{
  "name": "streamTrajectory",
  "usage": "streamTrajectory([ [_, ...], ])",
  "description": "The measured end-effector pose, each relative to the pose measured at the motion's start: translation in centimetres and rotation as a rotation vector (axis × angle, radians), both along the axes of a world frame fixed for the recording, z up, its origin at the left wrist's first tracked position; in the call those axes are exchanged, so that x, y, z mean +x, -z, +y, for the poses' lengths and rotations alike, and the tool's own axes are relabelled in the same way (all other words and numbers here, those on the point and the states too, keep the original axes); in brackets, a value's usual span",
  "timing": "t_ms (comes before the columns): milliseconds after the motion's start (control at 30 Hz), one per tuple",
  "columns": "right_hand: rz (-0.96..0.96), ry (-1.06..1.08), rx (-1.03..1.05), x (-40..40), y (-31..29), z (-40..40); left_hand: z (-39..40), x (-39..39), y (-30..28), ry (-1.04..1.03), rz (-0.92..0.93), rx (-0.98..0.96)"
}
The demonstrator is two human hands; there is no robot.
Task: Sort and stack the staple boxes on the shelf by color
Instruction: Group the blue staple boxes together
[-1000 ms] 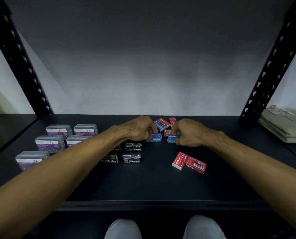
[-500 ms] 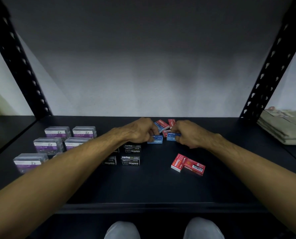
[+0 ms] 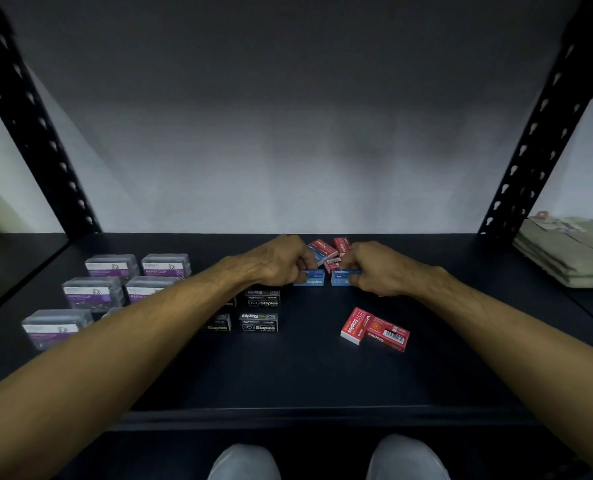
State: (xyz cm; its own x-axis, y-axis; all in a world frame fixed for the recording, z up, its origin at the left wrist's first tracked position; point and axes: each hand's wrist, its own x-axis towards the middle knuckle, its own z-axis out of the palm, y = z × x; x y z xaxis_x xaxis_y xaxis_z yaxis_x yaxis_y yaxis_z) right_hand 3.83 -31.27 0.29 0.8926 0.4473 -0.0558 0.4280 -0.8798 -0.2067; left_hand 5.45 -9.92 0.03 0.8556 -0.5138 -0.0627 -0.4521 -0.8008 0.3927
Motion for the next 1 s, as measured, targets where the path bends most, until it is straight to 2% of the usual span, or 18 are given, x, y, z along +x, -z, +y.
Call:
streamTrajectory([
  [300,0.003,0.022,0.013,0.0,-0.1,0.1,0.2,-0.1,-0.1,-0.02,0.021,-0.015],
  [500,-0.02,0.037,0.117,0.1,-0.8,0.0,2.0,-0.4,-2.2,-0.099,0.011,-0.133],
  [700,-0.073,0.049,0.161,0.5,-1.4,0.9,4.7,0.9,-3.6,-0.147,-0.077,-0.073],
  [1000,-0.113,0.107,0.137,2.6,-0.6,4.4,5.4,3.2,-2.1,-0.178,-0.054,-0.035],
])
